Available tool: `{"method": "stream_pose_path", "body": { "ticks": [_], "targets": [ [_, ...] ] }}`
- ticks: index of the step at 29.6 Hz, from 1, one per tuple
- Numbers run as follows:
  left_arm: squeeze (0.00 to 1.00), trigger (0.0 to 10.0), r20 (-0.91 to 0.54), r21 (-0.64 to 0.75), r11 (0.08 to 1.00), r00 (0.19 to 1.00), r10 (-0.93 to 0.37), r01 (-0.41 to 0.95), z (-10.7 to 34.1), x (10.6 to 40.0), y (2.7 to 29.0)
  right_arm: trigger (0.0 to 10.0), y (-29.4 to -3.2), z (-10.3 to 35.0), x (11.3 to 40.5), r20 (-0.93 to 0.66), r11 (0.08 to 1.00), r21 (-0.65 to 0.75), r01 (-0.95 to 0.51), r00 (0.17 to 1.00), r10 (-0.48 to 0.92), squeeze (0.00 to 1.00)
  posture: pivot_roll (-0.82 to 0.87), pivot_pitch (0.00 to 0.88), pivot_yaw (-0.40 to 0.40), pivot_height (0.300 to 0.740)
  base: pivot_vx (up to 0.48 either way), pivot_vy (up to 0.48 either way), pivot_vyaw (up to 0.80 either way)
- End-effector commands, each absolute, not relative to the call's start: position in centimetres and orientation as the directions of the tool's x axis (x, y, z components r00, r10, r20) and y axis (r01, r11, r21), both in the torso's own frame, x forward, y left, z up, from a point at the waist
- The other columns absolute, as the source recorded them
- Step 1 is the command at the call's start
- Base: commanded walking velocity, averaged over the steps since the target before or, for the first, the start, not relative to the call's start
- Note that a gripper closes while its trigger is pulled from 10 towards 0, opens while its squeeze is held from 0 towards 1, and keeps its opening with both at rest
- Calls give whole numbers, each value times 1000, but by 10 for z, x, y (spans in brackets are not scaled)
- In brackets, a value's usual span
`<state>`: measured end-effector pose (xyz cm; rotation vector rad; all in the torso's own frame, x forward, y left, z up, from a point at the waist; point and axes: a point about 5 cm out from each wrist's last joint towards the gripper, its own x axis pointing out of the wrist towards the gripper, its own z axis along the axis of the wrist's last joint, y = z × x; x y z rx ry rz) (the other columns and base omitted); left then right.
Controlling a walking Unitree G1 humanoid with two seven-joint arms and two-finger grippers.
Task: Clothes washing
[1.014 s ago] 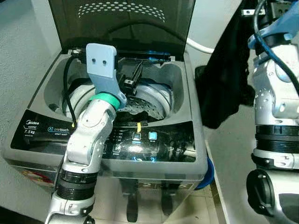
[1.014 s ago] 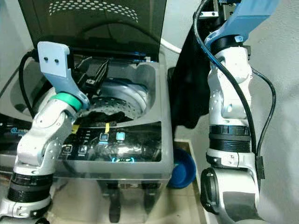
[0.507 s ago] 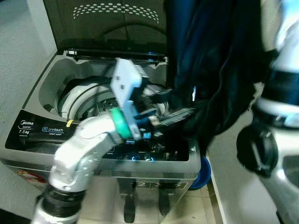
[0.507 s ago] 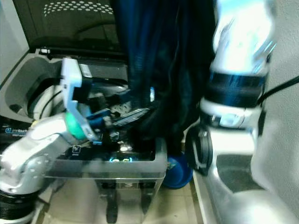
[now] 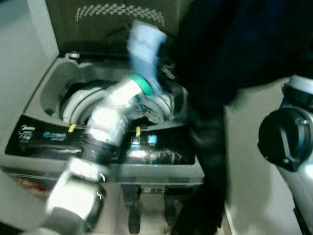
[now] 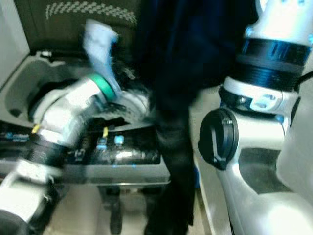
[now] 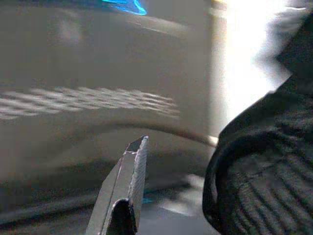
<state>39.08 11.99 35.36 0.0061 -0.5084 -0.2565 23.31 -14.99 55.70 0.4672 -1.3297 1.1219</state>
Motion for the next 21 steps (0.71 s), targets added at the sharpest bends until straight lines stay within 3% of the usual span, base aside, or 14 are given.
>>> {"method": "stream_pose_path", "body": {
  "ticks": [1,4,8,9,11,13,16,18,19,20,21],
  "targets": [
    [0,10000,452,49,989,880,-144,137,344,399,135,10000,-156,562,212,905,422,-383,-821,-242,350,0,6,73,26,740,0,0,0],
    [0,10000,566,35,998,824,29,-59,378,393,178,10000,-172,550,206,890,412,-415,-811,-267,370,0,10,76,30,740,0,0,0],
    [0,10000,636,38,988,766,93,-151,396,386,193,10000,-177,542,207,879,424,-428,-798,-259,400,0,11,77,30,740,0,0,0],
    [0,10000,665,35,982,737,117,-188,403,385,197,10000,-180,539,208,878,434,-426,-794,-246,411,0,11,77,30,740,0,0,0],
    [0,10000,760,16,933,611,222,-359,428,370,219,10000,-187,522,223,874,503,-392,-770,-142,464,0,19,81,29,740,0,0,0],
    [0,10000,760,16,933,611,222,-359,428,370,219,10000,-187,522,223,874,503,-392,-770,-142,464,0,19,81,29,740,0,0,0],
    [0,10000,848,-58,828,410,335,-557,454,339,255,10000,-175,473,277,799,625,-317,-713,155,581,0,32,84,27,740,0,0,0],
    [0,10000,848,-58,828,410,335,-557,454,339,255,10000,-175,473,277,799,625,-317,-713,155,581,0,32,84,27,740,0,0,0],
    [0,10000,854,-81,793,368,368,-604,456,330,269,10000,-147,442,306,688,675,-360,-644,306,658,0,48,87,27,740,0,0,0],
    [0,10000,854,-81,793,368,368,-604,456,330,269,10000,-147,442,306,688,675,-360,-644,306,658,0,48,87,27,740,0,0,0],
    [0,10000,840,-82,783,381,387,-616,453,329,275,10000,-127,425,319,610,682,-416,-601,372,700,0,49,87,27,740,0,0,0]
  ]
}}
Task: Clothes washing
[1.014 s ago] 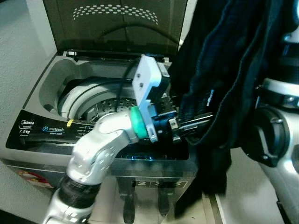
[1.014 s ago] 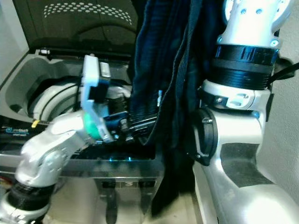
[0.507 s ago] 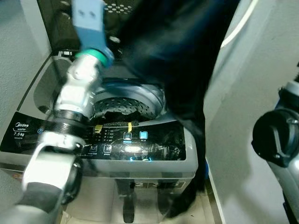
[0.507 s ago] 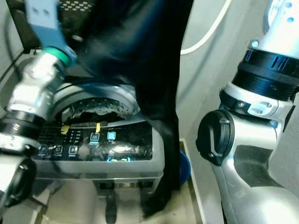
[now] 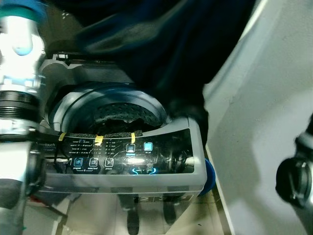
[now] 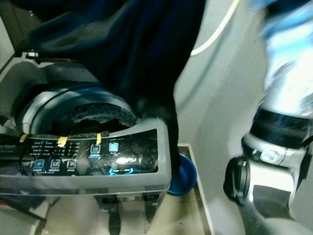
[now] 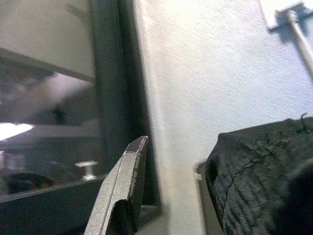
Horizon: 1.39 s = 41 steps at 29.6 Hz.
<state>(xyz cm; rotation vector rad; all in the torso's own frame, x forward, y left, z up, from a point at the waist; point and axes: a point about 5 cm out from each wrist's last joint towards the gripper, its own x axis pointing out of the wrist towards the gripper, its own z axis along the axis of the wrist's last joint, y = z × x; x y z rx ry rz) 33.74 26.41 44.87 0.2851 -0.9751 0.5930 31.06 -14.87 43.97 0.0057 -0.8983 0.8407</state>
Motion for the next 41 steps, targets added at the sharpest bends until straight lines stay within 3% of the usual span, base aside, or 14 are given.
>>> {"method": "stream_pose_path", "body": {
  "ticks": [1,3,5,7,11,16,18,19,21,23,41],
  "targets": [
    [0,10000,840,-82,783,381,387,-616,453,329,275,10000,-127,425,319,610,682,-416,-601,372,700,0,49,87,27,740,0,0,0],
    [0,10000,801,-48,784,446,401,-619,434,334,279,10000,-88,399,335,498,660,-510,-551,436,749,0,59,92,23,740,0,0,0],
    [0,10000,757,-10,804,520,395,-595,410,341,276,10000,-63,389,339,466,642,-538,-546,441,767,0,72,95,20,740,0,0,0],
    [0,10000,757,-10,804,520,395,-595,410,341,276,10000,-63,389,339,466,642,-538,-546,441,767,0,72,95,20,740,0,0,0],
    [0,10000,384,136,881,844,376,-454,286,359,254,10000,11,341,328,272,410,-663,-627,308,911,0,82,109,9,740,0,0,0],
    [0,10000,231,155,921,920,318,-357,255,358,243,10000,28,316,324,163,301,-704,-643,266,950,0,86,114,4,740,0,0,0],
    [0,10000,78,122,978,984,162,-170,240,354,229,10000,41,277,333,-22,216,-765,-606,361,932,0,89,125,1,740,0,0,0],
    [0,10000,78,122,978,984,162,-170,240,354,229,10000,41,277,333,-22,216,-765,-606,361,932,0,89,125,1,740,0,0,0],
    [0,10000,54,86,996,999,-5,1,246,349,216,10000,40,258,347,-90,225,-810,-541,494,865,0,92,136,0,740,0,0,0],
    [0,10000,64,79,996,997,-42,37,251,348,214,10000,39,257,352,-82,249,-816,-522,530,844,0,92,136,0,740,0,0,0],
    [0,10000,8,53,995,996,-85,85,258,334,211,10000,41,254,358,-64,258,-839,-480,557,828,0,92,136,0,740,0,0,0]
  ]
}}
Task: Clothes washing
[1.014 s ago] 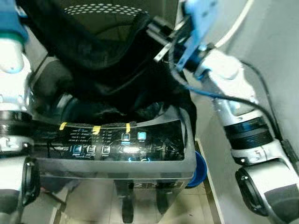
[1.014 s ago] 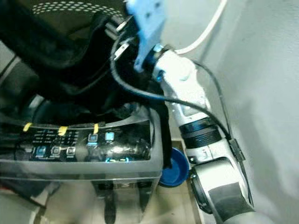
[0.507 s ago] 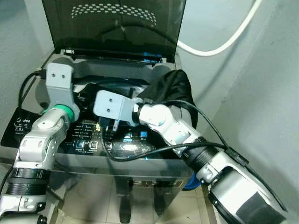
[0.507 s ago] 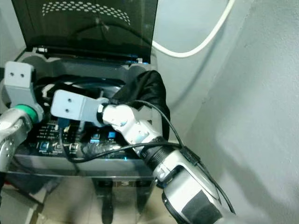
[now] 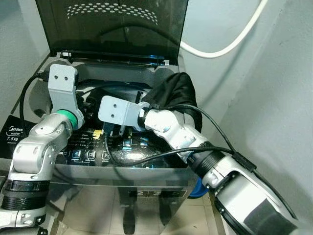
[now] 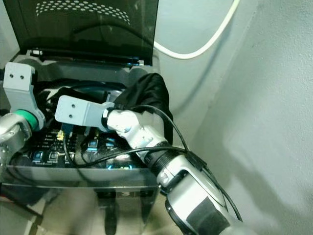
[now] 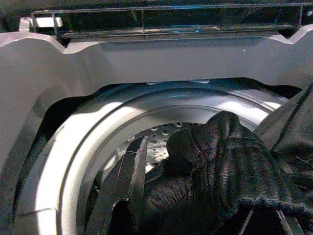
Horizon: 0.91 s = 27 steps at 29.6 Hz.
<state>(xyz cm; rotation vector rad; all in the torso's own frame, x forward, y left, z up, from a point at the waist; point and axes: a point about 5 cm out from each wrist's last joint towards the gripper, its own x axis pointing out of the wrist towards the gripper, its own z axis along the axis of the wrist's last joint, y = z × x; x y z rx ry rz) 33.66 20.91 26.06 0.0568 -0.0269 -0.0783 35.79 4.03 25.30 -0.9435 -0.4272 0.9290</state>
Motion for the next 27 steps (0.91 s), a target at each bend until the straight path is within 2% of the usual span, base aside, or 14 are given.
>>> {"method": "stream_pose_path", "body": {
  "ticks": [1,3,4,5,6,7,9,11,12,15,19,24,25,27],
  "targets": [
    [0,10000,6,52,995,996,-87,87,258,334,211,10000,41,253,359,-62,259,-840,-477,558,827,0,92,136,0,740,0,0,0],
    [0,10000,4,52,995,996,-88,88,258,333,211,10000,41,253,359,-61,260,-840,-476,559,827,0,92,136,0,740,0,0,0],
    [0,10000,47,67,990,991,-126,123,270,332,208,10000,36,260,365,-28,313,-831,-460,597,802,1000,91,143,0,740,0,0,0],
    [0,10000,47,67,990,991,-126,123,270,332,208,10000,36,260,365,-28,313,-831,-460,597,802,1000,91,143,0,740,0,0,0],
    [0,10000,180,192,954,948,-264,229,303,324,205,10000,12,283,375,21,475,-687,-550,638,769,1000,76,155,6,740,0,0,0],
    [0,10000,242,360,869,866,-438,339,331,310,204,10000,-22,303,380,-1,436,-709,-554,619,785,0,67,158,12,740,0,0,0],
    [0,10000,221,563,709,748,-625,426,357,290,202,10000,-65,342,379,14,418,-724,-549,594,804,0,65,157,10,740,0,0,0],
    [0,10000,221,581,690,732,-644,431,363,287,203,10000,-78,361,382,78,485,-704,-519,623,779,0,65,156,8,740,0,0,0],
    [0,10000,221,581,690,732,-644,431,363,287,203,10000,-78,361,382,78,485,-704,-519,623,779,0,65,156,8,740,0,0,0],
    [0,10000,320,548,752,739,-592,366,376,294,200,10000,-108,393,390,283,714,-562,-418,714,641,0,69,153,4,740,0,0,0],
    [0,10000,341,518,773,740,-580,367,375,299,193,10000,-122,395,392,320,768,-497,-403,738,594,0,65,154,11,740,0,0,0],
    [0,10000,344,487,786,744,-573,380,371,304,186,10000,-123,380,387,302,745,-497,-445,716,629,0,65,155,13,740,0,0,0],
    [0,10000,351,471,812,772,-530,343,367,312,190,10000,-119,369,372,277,670,-486,-561,628,728,0,65,155,17,740,0,0,0],
    [0,10000,355,472,820,782,-512,323,366,315,193,10000,-118,366,364,272,632,-483,-605,583,766,0,65,155,17,740,0,0,0]
  ]
}}
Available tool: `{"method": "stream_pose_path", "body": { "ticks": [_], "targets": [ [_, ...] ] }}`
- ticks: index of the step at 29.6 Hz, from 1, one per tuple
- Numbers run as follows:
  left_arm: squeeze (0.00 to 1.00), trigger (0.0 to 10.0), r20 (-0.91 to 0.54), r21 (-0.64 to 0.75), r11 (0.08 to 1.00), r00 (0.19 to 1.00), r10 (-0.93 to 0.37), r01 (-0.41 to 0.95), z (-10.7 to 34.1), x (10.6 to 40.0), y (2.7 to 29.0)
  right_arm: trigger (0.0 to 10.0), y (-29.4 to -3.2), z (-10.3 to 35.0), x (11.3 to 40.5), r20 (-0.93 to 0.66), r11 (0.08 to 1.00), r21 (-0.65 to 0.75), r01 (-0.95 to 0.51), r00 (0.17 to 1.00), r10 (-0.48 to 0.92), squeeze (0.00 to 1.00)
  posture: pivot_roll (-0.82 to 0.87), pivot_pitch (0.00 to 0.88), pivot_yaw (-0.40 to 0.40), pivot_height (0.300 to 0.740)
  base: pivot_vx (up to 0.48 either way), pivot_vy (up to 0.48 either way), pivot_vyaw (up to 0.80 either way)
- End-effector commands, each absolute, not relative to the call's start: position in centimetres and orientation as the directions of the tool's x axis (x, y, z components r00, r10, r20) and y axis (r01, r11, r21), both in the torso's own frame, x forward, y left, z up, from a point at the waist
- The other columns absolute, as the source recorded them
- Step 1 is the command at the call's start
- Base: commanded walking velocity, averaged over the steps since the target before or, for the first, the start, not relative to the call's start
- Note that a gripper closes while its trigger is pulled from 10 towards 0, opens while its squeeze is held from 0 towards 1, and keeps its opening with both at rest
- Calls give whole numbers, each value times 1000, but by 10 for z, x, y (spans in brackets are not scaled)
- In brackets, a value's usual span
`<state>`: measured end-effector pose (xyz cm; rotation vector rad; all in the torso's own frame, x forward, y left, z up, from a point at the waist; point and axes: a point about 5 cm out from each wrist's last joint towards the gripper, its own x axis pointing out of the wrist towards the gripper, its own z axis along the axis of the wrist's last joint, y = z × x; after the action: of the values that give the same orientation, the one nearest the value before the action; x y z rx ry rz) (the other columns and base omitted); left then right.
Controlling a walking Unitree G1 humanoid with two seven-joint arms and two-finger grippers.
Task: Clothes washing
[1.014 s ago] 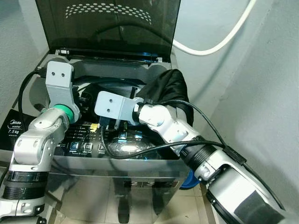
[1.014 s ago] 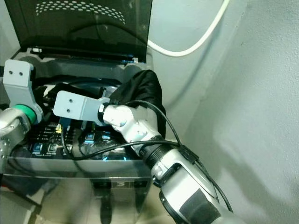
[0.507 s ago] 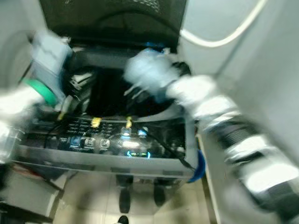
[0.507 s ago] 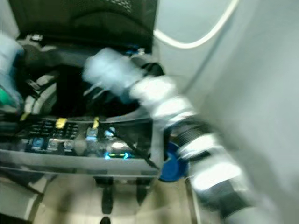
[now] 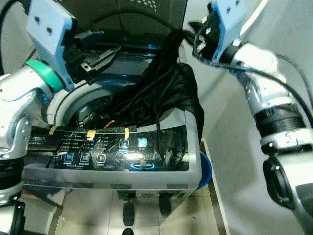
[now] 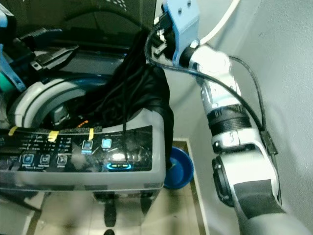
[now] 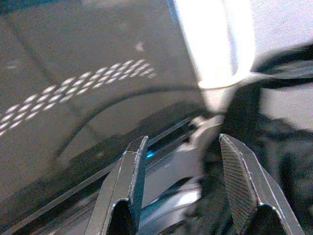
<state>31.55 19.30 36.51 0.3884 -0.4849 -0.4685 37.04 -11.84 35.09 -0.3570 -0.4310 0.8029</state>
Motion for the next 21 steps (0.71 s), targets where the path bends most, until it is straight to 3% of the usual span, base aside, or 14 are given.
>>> {"method": "stream_pose_path", "body": {
  "ticks": [1,3,4,6,10,11,14,15,18,19,20,21],
  "targets": [
    [0,10000,362,470,834,797,-483,291,365,319,198,10000,-115,364,351,277,573,-486,-660,506,817,0,62,156,19,740,0,0,0],
    [0,10000,396,418,862,796,-458,287,365,320,204,10000,-108,365,331,331,506,-428,-749,391,859,0,58,154,22,740,0,0,0],
    [0,10000,396,418,862,796,-458,287,365,320,204,10000,-108,365,331,331,506,-428,-749,391,859,0,58,154,22,740,0,0,0],
    [0,10000,438,358,839,719,-539,410,368,309,201,10000,-102,371,321,429,488,-316,-813,337,838,0,52,152,25,740,0,0,0],
    [0,10000,450,342,788,647,-616,512,369,299,196,10000,-99,373,318,498,480,-201,-854,333,801,0,52,149,28,740,0,0,0],
    [0,10000,448,333,765,621,-643,552,369,295,194,10000,-97,372,321,523,481,-120,-869,356,774,0,54,144,30,740,0,0,0],
    [0,10000,453,325,732,581,-676,599,369,291,191,10000,-94,366,322,501,506,-135,-852,382,776,0,58,143,28,740,0,0,0],
    [0,10000,478,315,795,637,-605,518,372,299,198,10000,-98,360,325,455,565,-209,-798,432,779,0,59,143,27,740,0,0,0],
    [0,10000,490,310,841,684,-540,443,374,305,204,10000,-102,358,327,432,595,-249,-764,462,775,0,60,143,26,740,0,0,0],
    [0,10000,528,279,913,746,-406,299,381,314,217,10000,-110,354,332,407,640,-292,-711,513,756,0,66,143,25,740,0,0,0],
    [0,10000,528,279,913,746,-406,299,381,314,217,10000,-110,354,332,407,640,-292,-711,513,756,0,66,143,25,740,0,0,0],
    [0,10000,569,237,965,788,-234,115,390,321,236,10000,-122,350,336,381,674,-328,-662,560,736,0,70,144,22,740,0,0,0]
  ]
}}
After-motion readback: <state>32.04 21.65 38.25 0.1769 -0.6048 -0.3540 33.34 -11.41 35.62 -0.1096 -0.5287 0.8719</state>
